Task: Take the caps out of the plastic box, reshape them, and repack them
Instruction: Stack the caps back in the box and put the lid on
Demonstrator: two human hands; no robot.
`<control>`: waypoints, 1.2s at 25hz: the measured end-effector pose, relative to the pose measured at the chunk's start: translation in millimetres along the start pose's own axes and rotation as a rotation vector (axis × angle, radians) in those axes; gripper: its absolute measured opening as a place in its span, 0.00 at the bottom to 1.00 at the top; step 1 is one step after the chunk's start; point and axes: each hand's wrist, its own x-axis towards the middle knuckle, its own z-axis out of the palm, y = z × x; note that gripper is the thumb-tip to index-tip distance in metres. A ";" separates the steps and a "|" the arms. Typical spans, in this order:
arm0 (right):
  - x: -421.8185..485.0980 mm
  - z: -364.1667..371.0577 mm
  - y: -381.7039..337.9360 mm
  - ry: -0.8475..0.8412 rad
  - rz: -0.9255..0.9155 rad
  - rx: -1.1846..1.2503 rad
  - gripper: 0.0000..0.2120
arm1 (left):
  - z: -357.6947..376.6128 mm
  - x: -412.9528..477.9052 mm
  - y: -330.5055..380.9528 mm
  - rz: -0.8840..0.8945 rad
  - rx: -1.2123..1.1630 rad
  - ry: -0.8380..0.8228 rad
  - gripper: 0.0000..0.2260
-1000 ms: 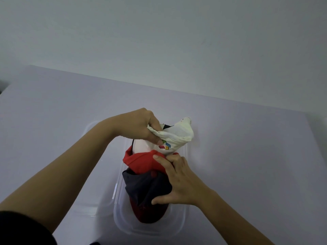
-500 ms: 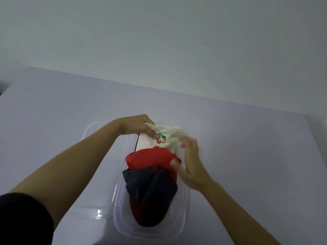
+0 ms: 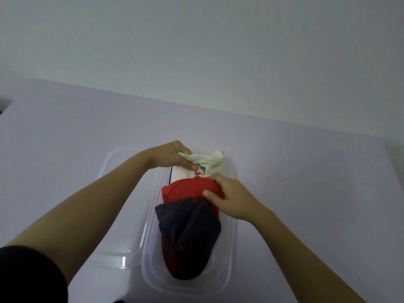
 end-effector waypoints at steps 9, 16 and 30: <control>7.4 6.9 6.9 0.163 -0.089 0.127 0.09 | 2.6 2.0 -16.8 -0.074 -0.027 -0.073 0.10; 43.1 -16.5 38.2 0.106 0.002 -0.566 0.17 | 5.8 4.7 -15.8 -0.100 -0.029 -0.040 0.06; 71.0 -27.0 22.9 -0.322 0.189 -0.862 0.24 | -2.9 10.6 -17.6 -0.079 0.726 0.112 0.10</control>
